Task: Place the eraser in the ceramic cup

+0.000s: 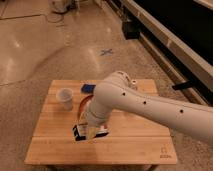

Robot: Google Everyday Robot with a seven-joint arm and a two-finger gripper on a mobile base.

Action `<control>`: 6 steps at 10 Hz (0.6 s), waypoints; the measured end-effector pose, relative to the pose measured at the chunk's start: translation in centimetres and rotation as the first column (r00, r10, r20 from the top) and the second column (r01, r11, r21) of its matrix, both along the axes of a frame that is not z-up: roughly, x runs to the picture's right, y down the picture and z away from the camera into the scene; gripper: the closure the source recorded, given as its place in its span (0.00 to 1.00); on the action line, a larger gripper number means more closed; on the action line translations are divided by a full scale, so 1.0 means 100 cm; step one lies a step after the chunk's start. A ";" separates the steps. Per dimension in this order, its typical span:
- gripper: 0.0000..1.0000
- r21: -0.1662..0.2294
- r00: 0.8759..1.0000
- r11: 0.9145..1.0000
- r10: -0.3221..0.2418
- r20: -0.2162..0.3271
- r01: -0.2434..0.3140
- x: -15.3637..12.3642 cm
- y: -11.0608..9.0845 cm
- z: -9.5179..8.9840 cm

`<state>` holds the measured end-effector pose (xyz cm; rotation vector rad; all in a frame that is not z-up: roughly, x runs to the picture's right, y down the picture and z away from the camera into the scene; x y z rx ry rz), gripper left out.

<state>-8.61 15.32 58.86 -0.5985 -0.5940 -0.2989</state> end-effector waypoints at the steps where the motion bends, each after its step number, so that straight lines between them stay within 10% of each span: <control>1: 1.00 0.000 1.000 1.000 -0.001 0.001 0.001 0.000 0.000 0.000; 6: 1.00 0.009 0.997 0.997 0.072 0.039 -0.073 -0.021 -0.030 0.014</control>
